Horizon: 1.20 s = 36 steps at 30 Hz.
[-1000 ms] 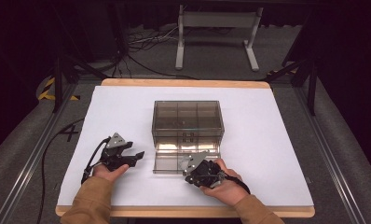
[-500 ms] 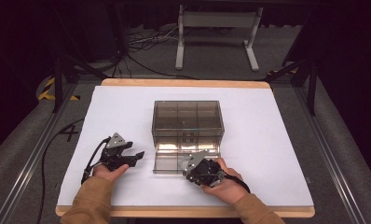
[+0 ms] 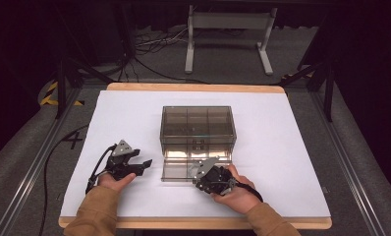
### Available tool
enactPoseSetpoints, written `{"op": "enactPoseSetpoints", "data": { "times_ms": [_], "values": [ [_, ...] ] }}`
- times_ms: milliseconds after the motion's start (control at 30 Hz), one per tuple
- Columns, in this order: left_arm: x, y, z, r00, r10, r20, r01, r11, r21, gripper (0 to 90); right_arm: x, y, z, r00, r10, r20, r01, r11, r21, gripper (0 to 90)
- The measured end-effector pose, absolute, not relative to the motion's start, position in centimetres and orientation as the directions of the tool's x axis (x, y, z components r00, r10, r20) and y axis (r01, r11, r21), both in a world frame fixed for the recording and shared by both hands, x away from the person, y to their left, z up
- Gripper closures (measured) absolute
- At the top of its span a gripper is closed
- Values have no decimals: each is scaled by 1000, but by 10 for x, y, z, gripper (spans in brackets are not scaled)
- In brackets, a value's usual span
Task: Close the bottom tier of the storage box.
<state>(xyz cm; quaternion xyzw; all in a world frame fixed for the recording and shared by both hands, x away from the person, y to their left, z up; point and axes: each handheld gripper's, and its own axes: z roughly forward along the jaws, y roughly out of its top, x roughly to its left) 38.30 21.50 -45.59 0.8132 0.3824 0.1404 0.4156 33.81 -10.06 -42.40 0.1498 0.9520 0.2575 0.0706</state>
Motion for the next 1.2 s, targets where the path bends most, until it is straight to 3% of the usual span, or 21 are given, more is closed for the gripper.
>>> {"op": "enactPoseSetpoints", "data": {
  "times_ms": [1200],
  "values": [
    [383,215,-456,668,739,-90,504,-360,785,340,365,-103,-424,-919,381,-104,279,812,513,900]
  ]
}}
